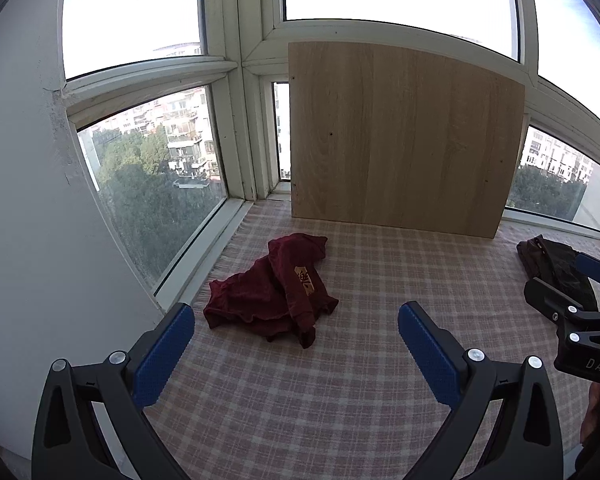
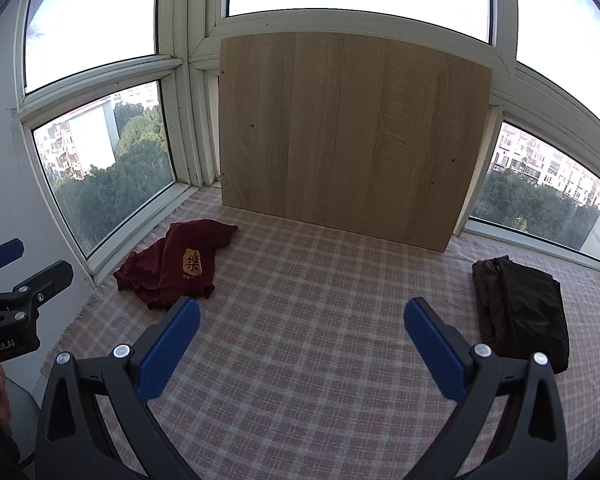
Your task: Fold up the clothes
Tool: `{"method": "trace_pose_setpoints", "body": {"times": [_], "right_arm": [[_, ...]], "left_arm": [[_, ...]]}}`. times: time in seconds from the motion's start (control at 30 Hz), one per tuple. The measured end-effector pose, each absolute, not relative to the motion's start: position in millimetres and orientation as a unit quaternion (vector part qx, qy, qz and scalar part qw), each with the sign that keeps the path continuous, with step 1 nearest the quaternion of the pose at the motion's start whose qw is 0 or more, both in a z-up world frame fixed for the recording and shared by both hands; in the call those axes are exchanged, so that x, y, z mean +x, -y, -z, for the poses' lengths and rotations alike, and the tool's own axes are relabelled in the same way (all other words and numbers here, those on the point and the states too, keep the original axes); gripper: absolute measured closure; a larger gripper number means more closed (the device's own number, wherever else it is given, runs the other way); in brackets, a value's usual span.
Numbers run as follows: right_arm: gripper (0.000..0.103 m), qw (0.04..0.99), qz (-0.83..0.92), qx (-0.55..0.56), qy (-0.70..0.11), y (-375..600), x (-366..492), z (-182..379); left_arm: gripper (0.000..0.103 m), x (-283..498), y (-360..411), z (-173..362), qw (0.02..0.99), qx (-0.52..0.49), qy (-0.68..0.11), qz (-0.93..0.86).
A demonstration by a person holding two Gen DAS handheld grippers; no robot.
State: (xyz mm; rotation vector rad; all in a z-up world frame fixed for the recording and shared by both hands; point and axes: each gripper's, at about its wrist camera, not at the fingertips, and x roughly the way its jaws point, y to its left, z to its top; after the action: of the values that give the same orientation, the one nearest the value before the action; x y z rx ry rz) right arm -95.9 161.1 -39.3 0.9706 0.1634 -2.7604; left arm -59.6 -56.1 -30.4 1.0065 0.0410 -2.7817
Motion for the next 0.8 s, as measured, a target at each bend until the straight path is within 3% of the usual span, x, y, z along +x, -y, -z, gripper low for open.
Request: {"method": "trace_pose_setpoints", "body": {"times": [0.8], "right_arm": [[0.000,0.205,0.896,0.387,-0.069,-101.8,-260.1,126.4]], "left_arm": [[0.000,-138.9,142.6,120.9,0.168,0.404,-0.041,0.898]]}}
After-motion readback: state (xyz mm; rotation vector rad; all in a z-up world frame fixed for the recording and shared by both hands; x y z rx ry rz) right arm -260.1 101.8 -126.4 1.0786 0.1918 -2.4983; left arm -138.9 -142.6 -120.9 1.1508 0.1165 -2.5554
